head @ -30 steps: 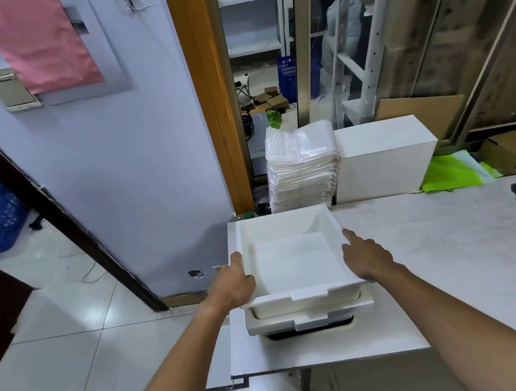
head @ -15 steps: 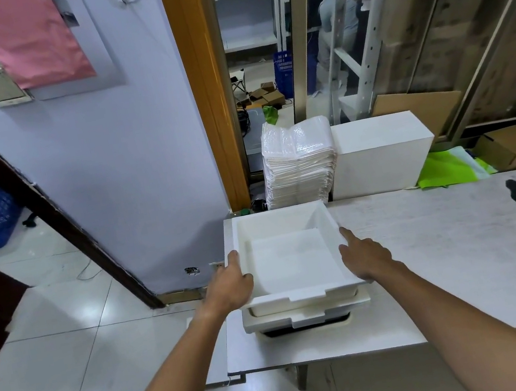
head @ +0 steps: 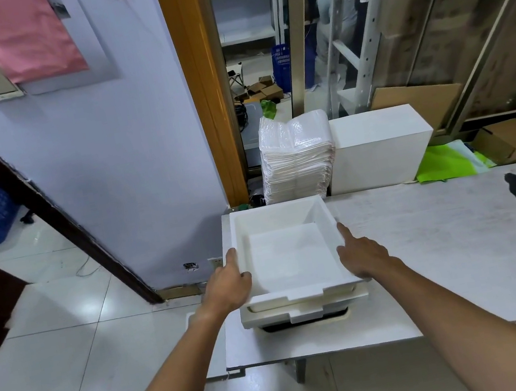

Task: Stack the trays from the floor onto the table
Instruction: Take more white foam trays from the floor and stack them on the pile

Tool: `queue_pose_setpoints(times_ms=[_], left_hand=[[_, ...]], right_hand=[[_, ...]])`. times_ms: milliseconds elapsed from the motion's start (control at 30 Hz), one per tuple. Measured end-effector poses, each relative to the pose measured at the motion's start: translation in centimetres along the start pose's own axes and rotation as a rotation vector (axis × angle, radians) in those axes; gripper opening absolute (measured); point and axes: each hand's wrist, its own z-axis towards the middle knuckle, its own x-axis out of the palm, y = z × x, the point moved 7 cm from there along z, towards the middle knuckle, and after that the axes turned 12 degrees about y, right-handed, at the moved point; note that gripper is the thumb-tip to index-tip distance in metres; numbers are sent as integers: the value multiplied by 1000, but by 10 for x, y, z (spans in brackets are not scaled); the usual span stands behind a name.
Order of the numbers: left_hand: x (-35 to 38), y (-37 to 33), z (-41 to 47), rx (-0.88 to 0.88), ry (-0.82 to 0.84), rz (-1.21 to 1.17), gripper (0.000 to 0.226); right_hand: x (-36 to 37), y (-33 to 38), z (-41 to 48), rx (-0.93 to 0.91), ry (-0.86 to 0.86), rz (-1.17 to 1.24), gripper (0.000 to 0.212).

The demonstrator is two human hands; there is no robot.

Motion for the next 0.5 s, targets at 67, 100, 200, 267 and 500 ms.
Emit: queue_pose_setpoints(times_ms=[67,100,200,267,500], left_hand=[[0,1,-1,0,0,-7,43],[1,2,0,-2,2,-12,43],[4,5,0,-9,1,-22,49],[6,8,2,-17,-2,-25,53],[10,9,3,-22,2,41,62]], right_hand=[[1,0,0,1,2,-2,65],[1,0,1,0,0,-6,65],[2,0,1,-10,-3,-23,64],[4,-1,3,-15,-6,-23,64],[12,-4,10,-1,-12,-25,66]])
